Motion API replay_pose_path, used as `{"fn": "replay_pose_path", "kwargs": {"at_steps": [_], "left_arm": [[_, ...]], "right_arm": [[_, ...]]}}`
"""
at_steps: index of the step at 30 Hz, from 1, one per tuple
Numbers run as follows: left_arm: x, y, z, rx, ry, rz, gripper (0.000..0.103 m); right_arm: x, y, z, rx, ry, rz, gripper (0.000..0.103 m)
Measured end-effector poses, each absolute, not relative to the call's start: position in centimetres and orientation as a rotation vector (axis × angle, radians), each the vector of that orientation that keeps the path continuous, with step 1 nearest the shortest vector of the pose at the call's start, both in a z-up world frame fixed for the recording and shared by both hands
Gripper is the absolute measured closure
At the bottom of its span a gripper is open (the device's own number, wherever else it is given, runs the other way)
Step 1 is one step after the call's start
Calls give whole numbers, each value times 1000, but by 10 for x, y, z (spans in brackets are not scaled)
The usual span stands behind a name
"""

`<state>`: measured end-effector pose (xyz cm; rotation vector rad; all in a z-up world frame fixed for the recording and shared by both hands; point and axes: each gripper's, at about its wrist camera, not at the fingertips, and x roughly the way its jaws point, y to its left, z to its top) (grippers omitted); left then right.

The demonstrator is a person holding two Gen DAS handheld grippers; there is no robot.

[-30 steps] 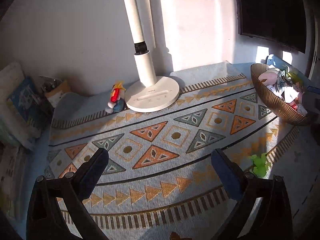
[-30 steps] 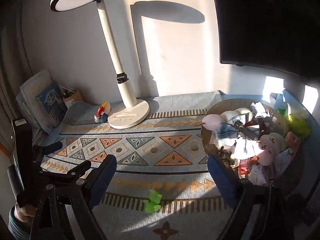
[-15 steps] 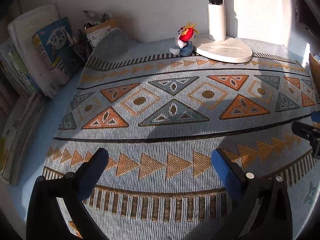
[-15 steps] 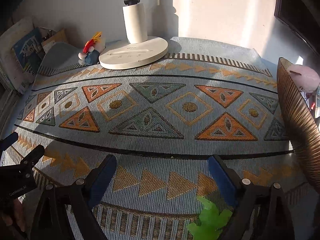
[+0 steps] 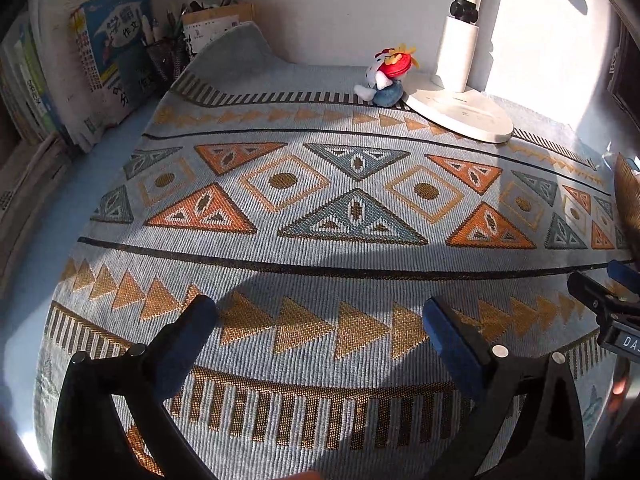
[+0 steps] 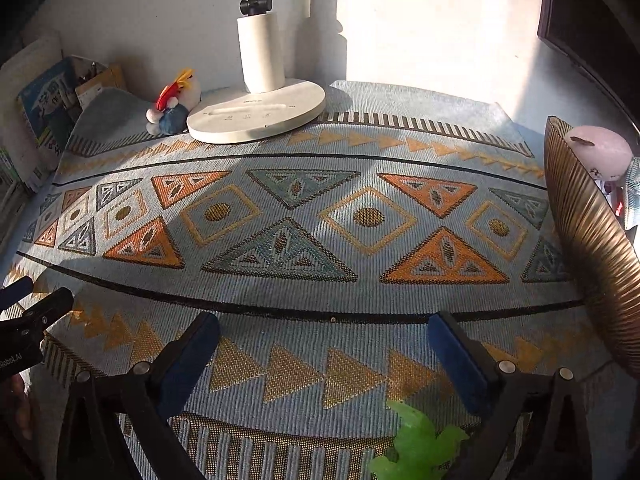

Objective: Organize objects
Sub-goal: 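Move both grippers back over the rug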

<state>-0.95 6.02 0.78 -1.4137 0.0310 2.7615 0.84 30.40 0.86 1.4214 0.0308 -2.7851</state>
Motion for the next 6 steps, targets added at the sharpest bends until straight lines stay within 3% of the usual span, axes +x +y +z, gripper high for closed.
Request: {"fn": "replay_pose_path", "kwargs": {"at_steps": [6], "left_arm": [[-10,59,7,-1412,32,2760,0]], "right_arm": [[8,304,8,1422,30,-2785,0]]}}
